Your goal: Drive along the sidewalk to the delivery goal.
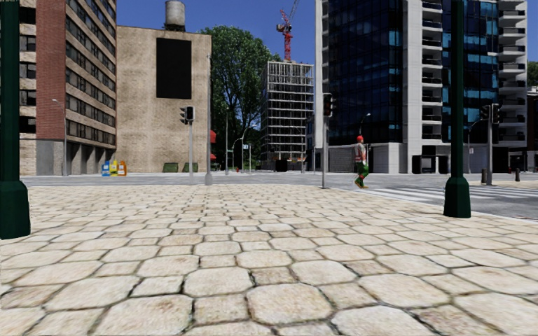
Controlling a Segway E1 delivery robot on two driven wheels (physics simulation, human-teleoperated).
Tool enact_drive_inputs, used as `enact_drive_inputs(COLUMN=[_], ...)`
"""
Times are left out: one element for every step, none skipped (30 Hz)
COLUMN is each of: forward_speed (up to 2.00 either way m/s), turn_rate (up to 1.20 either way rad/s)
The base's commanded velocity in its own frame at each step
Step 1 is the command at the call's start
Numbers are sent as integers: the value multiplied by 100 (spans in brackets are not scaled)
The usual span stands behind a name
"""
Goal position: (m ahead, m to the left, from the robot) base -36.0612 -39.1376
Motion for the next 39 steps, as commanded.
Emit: enact_drive_inputs(forward_speed=[200,200,200,200,200,200,200,200,200,200,200,200,200,200,200,200,200,200,200,200,200,200,200,200,200,200,200,200,200,200,200,200,200,200,200,200,200,200,200], turn_rate=[0,0,0,0,0,0,0,0,0,0,0,0,0,0,0,0,0,0,0,0,0,0,0,0,0,0,0,0,0,0,0,0,0,0,0,0,0,0,0])
